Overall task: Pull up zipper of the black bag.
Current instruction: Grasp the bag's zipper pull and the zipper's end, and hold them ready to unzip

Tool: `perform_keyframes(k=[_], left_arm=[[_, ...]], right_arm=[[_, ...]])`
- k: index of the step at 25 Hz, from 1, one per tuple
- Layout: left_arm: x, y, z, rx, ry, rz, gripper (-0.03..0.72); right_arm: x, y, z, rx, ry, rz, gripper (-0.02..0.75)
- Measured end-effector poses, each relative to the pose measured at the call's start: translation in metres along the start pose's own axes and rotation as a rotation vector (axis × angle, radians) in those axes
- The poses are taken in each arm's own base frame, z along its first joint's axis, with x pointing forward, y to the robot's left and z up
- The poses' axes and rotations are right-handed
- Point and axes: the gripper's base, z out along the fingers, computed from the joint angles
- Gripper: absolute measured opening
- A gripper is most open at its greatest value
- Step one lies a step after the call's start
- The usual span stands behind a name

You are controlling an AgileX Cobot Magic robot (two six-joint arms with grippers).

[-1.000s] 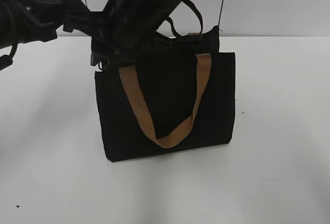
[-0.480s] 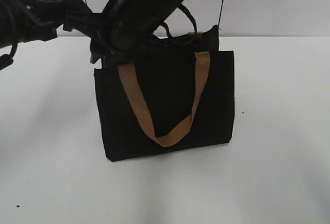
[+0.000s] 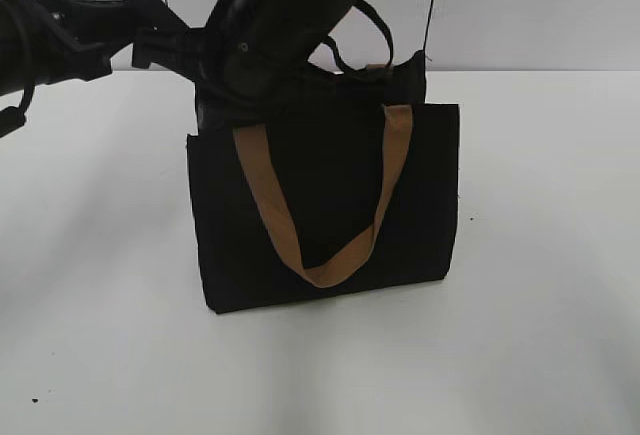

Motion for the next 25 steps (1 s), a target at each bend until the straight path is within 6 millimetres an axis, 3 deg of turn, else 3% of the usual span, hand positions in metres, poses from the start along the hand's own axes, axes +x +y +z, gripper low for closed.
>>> perform_keyframes(k=[7,12,20,25], left_arm=[[0.007,0.001,0.000,-0.010,0.080,0.032,0.035],[0.012,-0.002,-0.001,0.018,0.132,0.011,0.035],[0.017,-0.008,-0.008,0.052,0.264,-0.029,0.035],[0.008,-0.016,-0.019,0.076,0.316,-0.008,0.035]], right_arm=[[0.005,0.011,-0.033,-0.078,0.076,-0.139,-0.010],[0.010,0.010,-0.039,-0.144,0.184,-0.221,-0.010],[-0.016,-0.032,-0.055,-0.297,0.264,-0.148,-0.010],[-0.025,-0.049,-0.063,-0.361,0.283,-0.142,-0.010]])
